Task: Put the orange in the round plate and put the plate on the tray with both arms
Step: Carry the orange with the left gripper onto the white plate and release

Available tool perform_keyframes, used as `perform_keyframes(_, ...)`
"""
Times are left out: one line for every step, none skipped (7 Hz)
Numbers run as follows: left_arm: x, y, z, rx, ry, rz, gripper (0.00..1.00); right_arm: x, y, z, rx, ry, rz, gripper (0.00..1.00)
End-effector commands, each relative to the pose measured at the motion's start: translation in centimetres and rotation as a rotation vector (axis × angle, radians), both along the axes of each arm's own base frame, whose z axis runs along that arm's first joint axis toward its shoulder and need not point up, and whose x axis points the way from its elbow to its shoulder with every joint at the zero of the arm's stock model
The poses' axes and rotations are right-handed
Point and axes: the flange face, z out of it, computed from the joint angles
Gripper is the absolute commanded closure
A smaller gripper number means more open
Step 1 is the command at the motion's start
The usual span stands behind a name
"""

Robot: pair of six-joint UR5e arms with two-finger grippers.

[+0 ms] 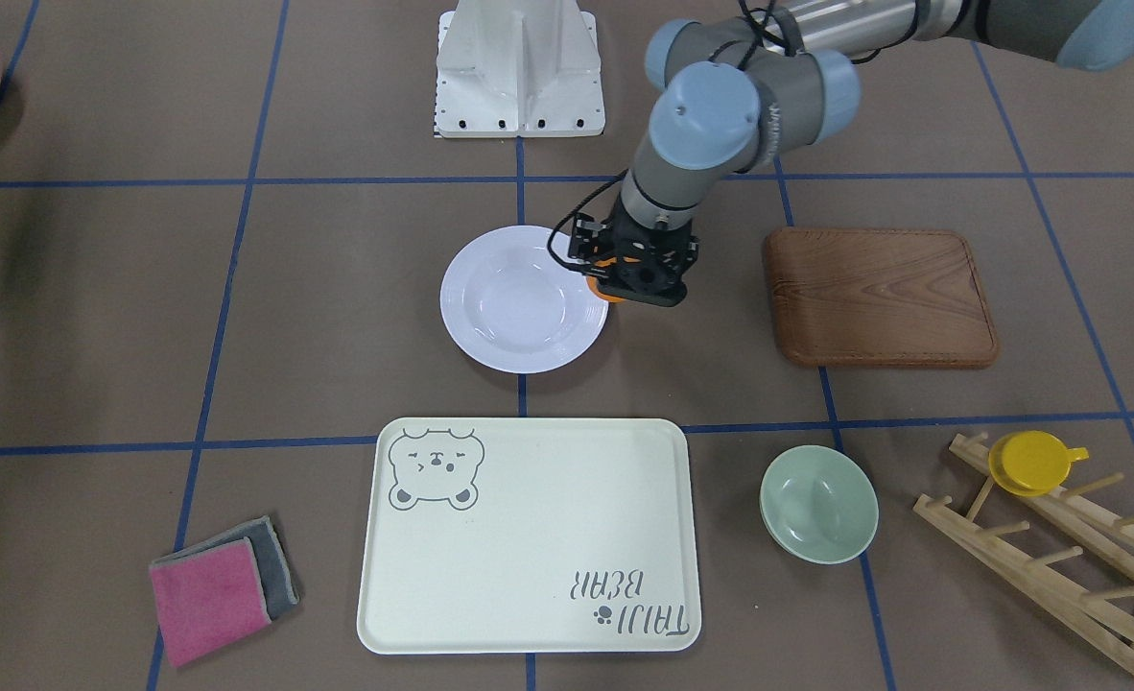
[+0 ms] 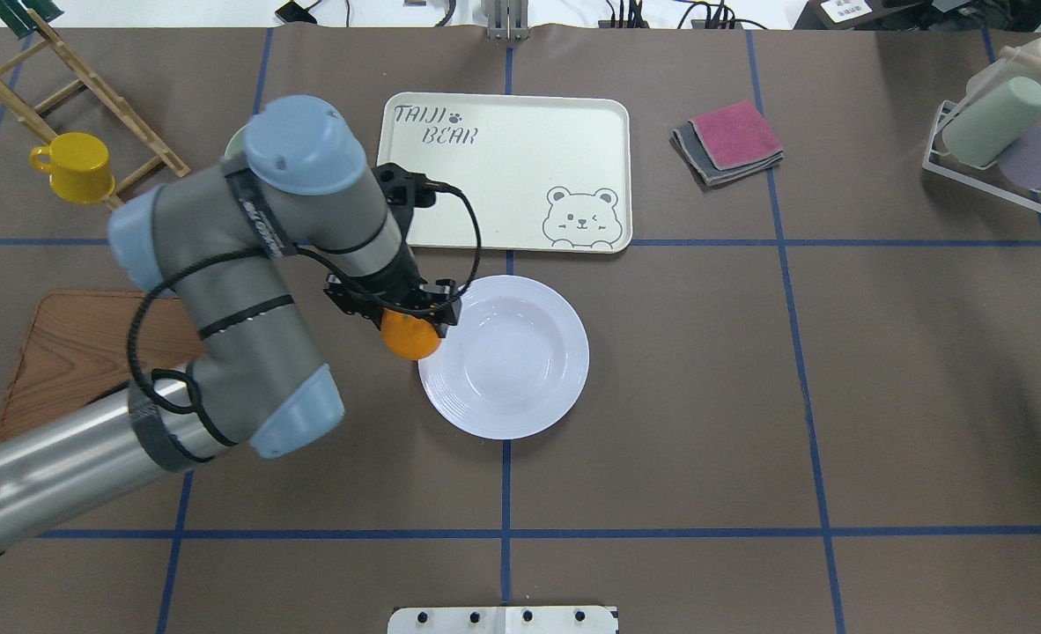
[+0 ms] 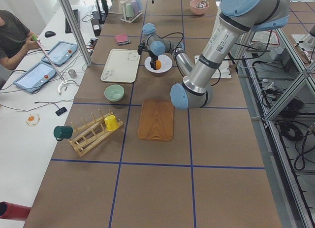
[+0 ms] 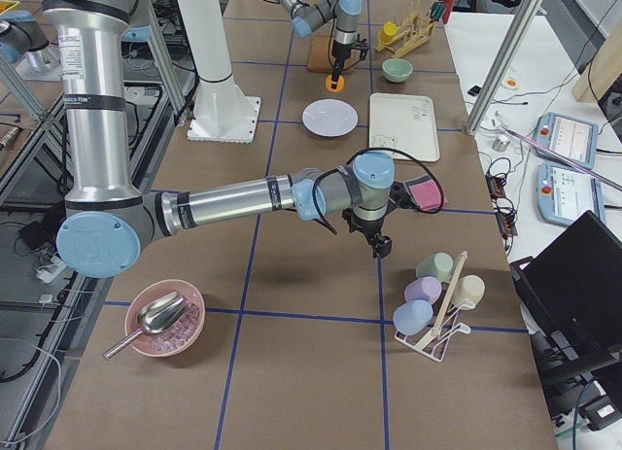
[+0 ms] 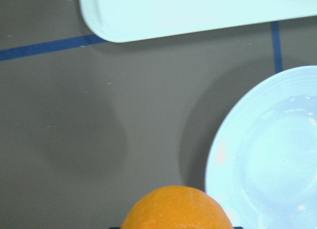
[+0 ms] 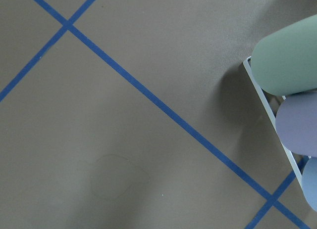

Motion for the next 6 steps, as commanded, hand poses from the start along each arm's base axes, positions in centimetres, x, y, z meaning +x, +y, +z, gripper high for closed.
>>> perform_keyframes(8.5, 2.1, -3.6, 0.005, -0.03, -0.049, 1.0, -0.2, 0.1, 0.1, -0.002, -0.001, -0.003, 0.0)
perform_keyframes(10.7, 2.5, -2.1, 0.04, -0.022, -0.063, 1.0, -0.2, 0.1, 0.1, -0.002, -0.001, -0.005, 0.0)
perform_keyframes(11.5, 2.1, -1.0, 0.041, -0.012, -0.07, 1.0, -0.3, 0.1, 0.0, 0.0, -0.002, -0.007, 0.0)
perform_keyframes(11.5, 2.0, -1.0, 0.043, -0.014, -0.071, 0.24, -0.4, 0.1, -0.1, 0.001, -0.005, -0.01, 0.0)
perform_keyframes(11.5, 2.1, -0.8, 0.047, -0.018, -0.077, 0.01, -0.5, 0.1, -0.1, 0.001, -0.006, -0.012, 0.0)
perform_keyframes(11.1, 2.2, -1.7, 0.054, -0.006, -0.084, 0.01, -0.8, -0.2, 0.6, -0.011, 0.0, -0.014, 0.0)
